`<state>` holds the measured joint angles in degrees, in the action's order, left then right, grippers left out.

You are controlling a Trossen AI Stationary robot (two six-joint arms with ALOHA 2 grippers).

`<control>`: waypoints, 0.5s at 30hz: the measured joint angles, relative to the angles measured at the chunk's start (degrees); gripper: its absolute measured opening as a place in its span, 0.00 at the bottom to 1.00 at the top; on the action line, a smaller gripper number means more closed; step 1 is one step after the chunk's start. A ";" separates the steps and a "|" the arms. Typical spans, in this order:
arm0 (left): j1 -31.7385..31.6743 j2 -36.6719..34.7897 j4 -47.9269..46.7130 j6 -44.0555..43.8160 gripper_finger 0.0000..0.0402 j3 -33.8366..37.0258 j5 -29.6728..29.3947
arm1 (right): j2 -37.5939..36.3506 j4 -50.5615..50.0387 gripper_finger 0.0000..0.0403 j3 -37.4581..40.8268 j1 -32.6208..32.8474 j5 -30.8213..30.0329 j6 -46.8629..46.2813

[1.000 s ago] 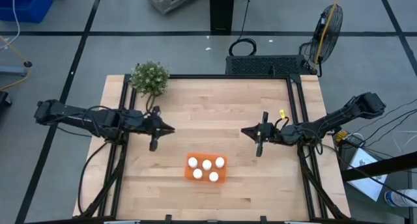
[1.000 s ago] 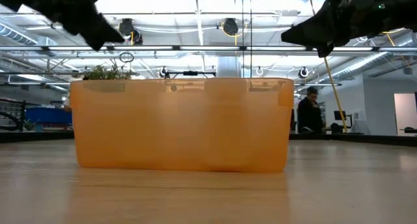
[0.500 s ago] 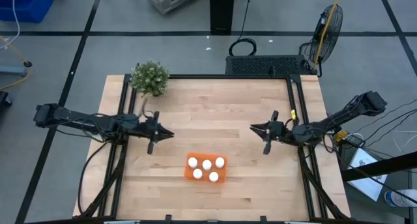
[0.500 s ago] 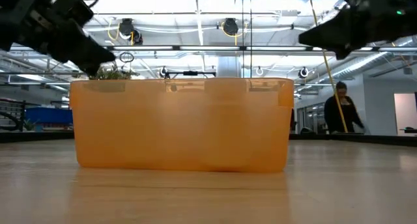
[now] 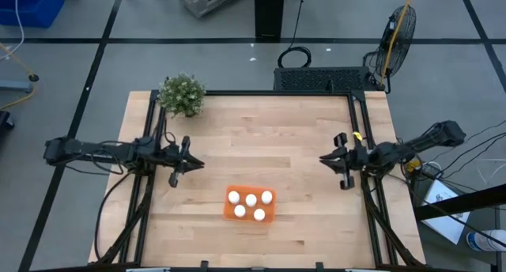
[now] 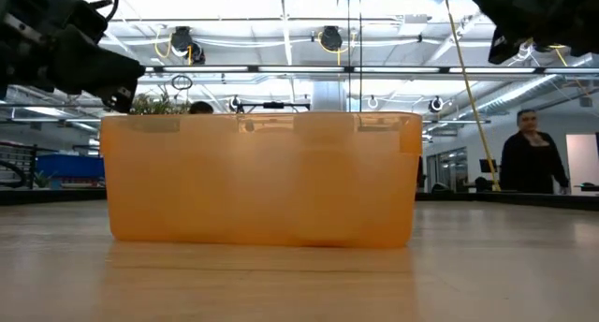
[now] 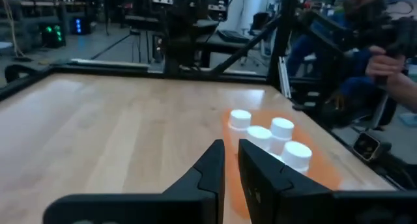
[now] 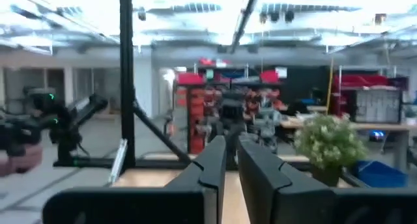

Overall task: Pick and place pill bottles into a basket
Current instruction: Return to Home Position

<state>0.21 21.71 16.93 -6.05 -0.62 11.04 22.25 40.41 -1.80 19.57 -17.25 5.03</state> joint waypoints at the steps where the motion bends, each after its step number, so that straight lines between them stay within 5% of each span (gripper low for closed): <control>1: -0.88 -0.41 0.15 0.17 0.12 -0.01 0.77 | -1.14 -0.62 0.08 0.02 -0.94 1.17 -0.19; 6: -6.80 -1.70 -0.92 0.01 0.12 -0.01 2.43 | -6.93 -8.53 0.08 -0.09 -6.19 2.53 -2.24; 15: -19.87 -1.68 -1.98 0.18 0.12 -0.01 18.26 | -19.71 -30.44 0.08 -4.14 -11.03 2.78 -2.36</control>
<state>-19.66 20.03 14.95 -5.88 -0.62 29.29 2.54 9.97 -5.94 8.54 -14.46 2.67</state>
